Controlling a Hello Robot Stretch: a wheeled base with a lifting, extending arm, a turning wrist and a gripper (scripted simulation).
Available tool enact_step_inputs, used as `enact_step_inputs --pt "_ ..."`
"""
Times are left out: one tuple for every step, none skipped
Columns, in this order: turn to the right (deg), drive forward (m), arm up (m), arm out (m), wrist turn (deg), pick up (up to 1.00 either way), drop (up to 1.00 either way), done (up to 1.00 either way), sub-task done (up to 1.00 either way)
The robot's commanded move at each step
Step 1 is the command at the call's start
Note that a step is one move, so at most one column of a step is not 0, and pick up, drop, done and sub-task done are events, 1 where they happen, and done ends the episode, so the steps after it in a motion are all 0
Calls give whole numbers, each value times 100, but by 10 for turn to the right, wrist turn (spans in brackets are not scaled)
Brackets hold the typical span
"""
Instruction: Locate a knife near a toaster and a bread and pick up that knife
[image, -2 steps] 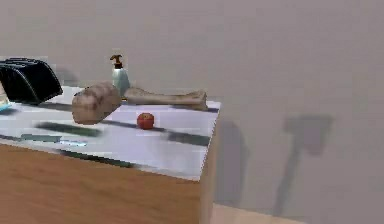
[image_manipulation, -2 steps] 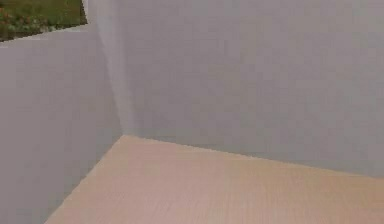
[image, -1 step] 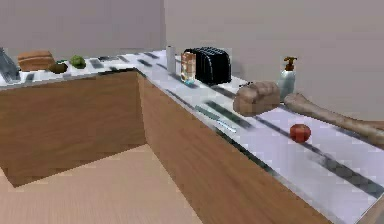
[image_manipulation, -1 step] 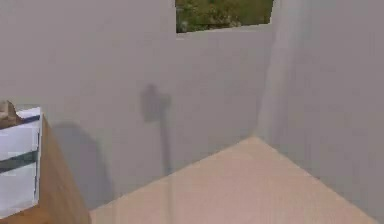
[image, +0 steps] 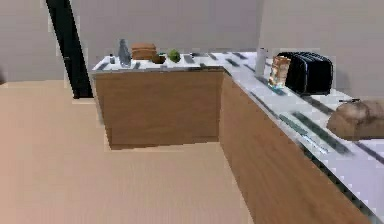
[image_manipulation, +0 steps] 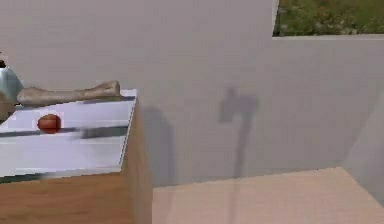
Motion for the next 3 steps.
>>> enact_step_inputs --pt "0 45 0 0 0 0 0 0 0" --pt "-300 0 0 0 0 0 0 0 0" --pt "0 0 50 0 0 0 0 0 0"
